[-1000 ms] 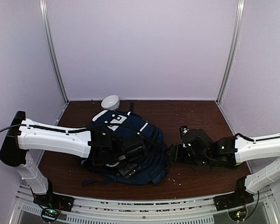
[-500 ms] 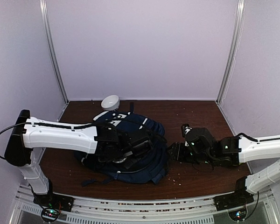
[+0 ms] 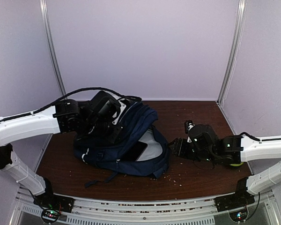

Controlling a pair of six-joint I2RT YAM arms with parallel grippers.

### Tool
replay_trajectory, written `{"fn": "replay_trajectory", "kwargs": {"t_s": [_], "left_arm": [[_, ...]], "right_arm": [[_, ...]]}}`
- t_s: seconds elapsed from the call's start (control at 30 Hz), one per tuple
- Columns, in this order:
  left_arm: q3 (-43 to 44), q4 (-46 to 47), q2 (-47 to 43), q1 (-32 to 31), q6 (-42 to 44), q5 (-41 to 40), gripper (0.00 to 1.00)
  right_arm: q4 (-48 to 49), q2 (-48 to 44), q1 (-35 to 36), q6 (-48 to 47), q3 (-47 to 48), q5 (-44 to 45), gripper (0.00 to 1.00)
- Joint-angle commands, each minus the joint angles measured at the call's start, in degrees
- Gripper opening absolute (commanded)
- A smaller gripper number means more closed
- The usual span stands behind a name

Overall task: Pack the student bag
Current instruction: Adjust the student bag at the center of the board.

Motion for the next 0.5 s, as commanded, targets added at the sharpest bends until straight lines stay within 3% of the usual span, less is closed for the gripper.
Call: {"fn": "replay_trajectory", "kwargs": {"t_s": [0.0,0.23,0.47], "left_arm": [[-3.5,8.5,-4.4,2.4,-0.4,0.4,0.0],[-8.4,12.5,-7.6,2.5,-1.9,4.1,0.0],[-11.3,16.0,-9.0,2.5,-2.2,5.3,0.0]], "right_arm": [[2.2,4.2,-2.7,-1.5,4.1,-0.3,0.54],[-7.0,16.2,-3.2,-8.9,19.6,0.2,0.53],[-15.5,22.9,-3.0,-11.3,24.7,-2.2,0.53]]}}
